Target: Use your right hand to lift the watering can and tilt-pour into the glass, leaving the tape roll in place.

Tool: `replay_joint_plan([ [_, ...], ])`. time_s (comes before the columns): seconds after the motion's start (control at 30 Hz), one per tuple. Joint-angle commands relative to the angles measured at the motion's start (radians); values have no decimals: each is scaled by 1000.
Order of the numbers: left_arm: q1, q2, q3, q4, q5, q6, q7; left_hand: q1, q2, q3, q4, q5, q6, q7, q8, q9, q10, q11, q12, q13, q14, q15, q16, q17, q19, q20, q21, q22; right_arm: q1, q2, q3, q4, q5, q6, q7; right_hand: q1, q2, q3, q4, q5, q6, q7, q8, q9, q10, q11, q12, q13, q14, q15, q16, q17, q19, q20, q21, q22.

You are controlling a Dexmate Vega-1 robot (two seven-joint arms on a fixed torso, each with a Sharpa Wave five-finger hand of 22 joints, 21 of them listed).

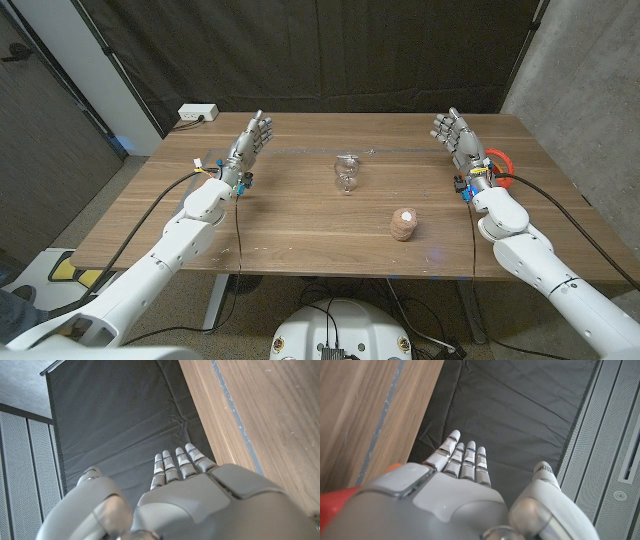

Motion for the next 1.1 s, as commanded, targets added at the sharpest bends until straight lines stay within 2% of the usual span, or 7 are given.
replay_joint_plan([
  [0.03, -15, -8, 3, 27, 10, -24, -12, 17, 5, 4, -6, 1, 7, -5, 4, 1, 2, 0, 2, 3, 0, 0, -4, 0, 1, 4, -2, 3, -87, -59, 77, -115, -67, -48, -102, 16, -1, 4, -6, 3, 0, 2, 1, 2, 12, -2, 8, 5, 15, -4, 5, 2, 10, -21, 3, 1],
  [0.17, -21, -1, 6, 29, 3, -17, -35, 26, 8, 6, -10, 0, 12, -5, 2, 1, -2, -6, -3, 3, -5, -4, -10, -1, -10, 14, -9, 3, -121, -79, 109, -156, -79, -76, -132, 20, 0, 5, -7, 2, -1, 4, 0, 2, 13, -6, 7, 5, 20, -5, 5, 2, 15, -22, 4, 2],
  [0.37, -18, 25, 6, 4, 26, -2, -25, 47, 20, 6, -15, -11, 50, 6, 4, 2, 26, 5, -6, 3, 39, 4, -6, 0, 69, 21, 15, 7, -184, -112, 174, -215, -104, -118, -176, 24, -1, 5, -9, 1, 5, 2, 1, 3, 15, -4, 7, 5, 24, -6, 4, 2, 21, -22, 3, 2],
  [0.47, -15, 28, 3, -3, 29, -1, -20, 48, 20, 5, -16, -12, 57, 6, 5, 2, 32, 7, -5, 3, 45, 3, -5, 1, 74, 22, 17, 8, -209, -121, 206, -231, -108, -139, -189, 30, 0, 4, -11, -2, 38, -4, 13, 5, 24, -1, 9, 6, 33, -10, 4, 2, 28, -24, 2, 2],
  [0.63, -7, 31, 4, -13, 27, 5, -18, 50, 20, 4, -16, -14, 66, 5, 6, 2, 41, 7, -4, 3, 47, 2, -7, 1, 67, 22, 12, 8, -242, -128, 248, -248, -131, -165, -216, 34, 1, 5, -13, -2, 40, -11, 13, 7, 27, -3, 9, 6, 40, -15, 4, 2, 36, -28, 3, 3],
  [0.8, -1, 32, 4, -20, 31, 2, -14, 52, 21, 3, -17, -17, 72, 3, 6, 2, 44, 3, -5, 3, 44, 3, -11, 1, 48, 23, 4, 8, -256, -125, 275, -257, -159, -195, -244, 42, 1, 5, -15, -2, 31, -12, 9, 8, 32, -16, 10, 6, 50, -20, 5, 2, 47, -31, 3, 3],
  [1.1, 21, 39, -9, -47, 28, -5, -2, 55, 22, 0, -17, -21, 76, 3, 2, 2, 45, 0, -10, 3, 34, -3, -18, 1, 36, 25, -4, 8, -257, -135, 301, -265, -210, -286, -288, 48, 4, 6, -15, -2, 42, -19, 11, 12, 50, -21, 14, 7, 92, -30, 14, 5, 88, -47, 12, 4],
])
